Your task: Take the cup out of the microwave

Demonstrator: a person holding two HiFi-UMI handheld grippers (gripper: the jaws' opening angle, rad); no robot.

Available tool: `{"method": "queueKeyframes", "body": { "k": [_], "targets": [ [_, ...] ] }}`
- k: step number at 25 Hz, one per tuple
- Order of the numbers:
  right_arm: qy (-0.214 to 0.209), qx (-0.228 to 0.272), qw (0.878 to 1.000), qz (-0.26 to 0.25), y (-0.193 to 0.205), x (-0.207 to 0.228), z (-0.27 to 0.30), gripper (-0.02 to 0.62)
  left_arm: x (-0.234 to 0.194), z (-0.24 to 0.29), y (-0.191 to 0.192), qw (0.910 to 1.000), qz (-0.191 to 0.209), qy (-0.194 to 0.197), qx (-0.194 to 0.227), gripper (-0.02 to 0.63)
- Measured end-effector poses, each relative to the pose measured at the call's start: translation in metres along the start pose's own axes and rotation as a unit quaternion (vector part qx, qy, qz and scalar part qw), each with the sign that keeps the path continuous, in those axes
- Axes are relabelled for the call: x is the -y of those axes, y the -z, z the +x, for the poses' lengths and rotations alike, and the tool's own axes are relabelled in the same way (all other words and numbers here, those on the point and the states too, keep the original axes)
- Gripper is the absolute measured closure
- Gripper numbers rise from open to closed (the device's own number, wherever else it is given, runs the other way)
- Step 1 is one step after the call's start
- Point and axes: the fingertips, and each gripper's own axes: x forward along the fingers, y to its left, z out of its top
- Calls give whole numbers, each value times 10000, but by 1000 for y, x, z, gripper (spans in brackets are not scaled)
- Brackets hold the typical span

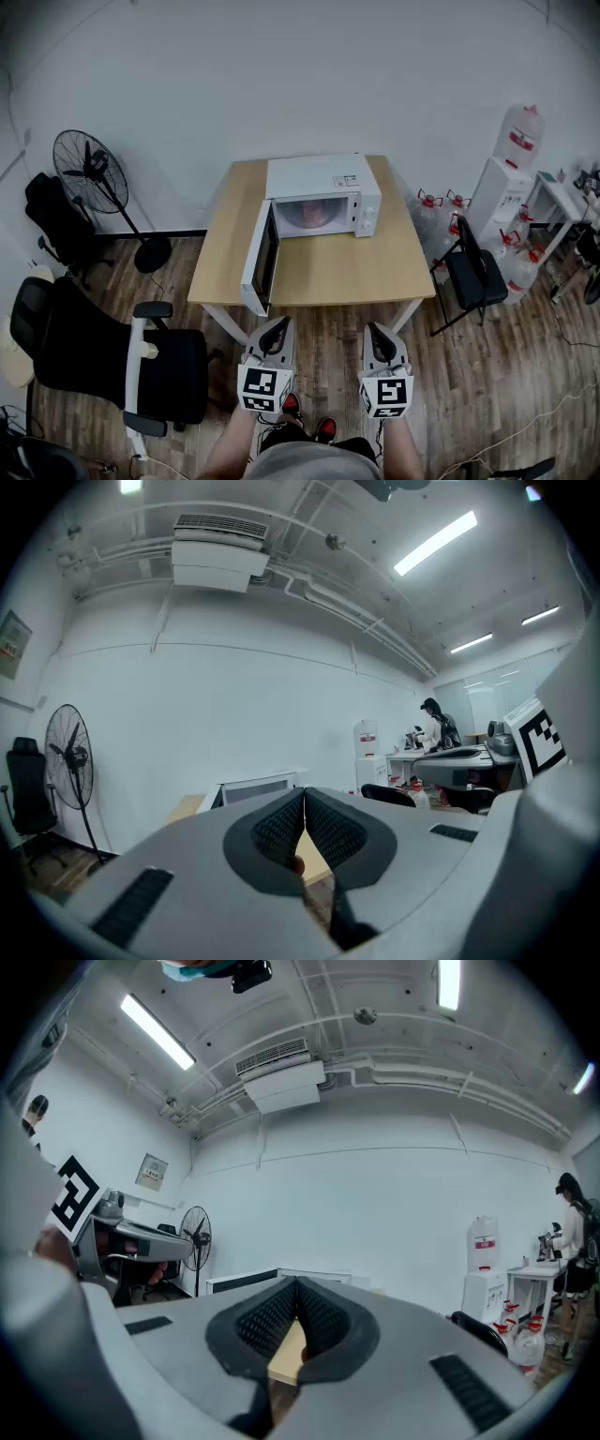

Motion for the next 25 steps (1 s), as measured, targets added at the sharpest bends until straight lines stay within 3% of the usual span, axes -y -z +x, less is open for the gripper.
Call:
{"method": "queueKeyframes", "body": {
  "k": [14,25],
  "targets": [
    [126,-51,9999,83,9,25,-9,577,16,14,4,10000,-46,56,-60,583],
    [226,-137,9996,100,21,58,30,577,11,76,5,9998,-87,145,-106,583]
  ]
}}
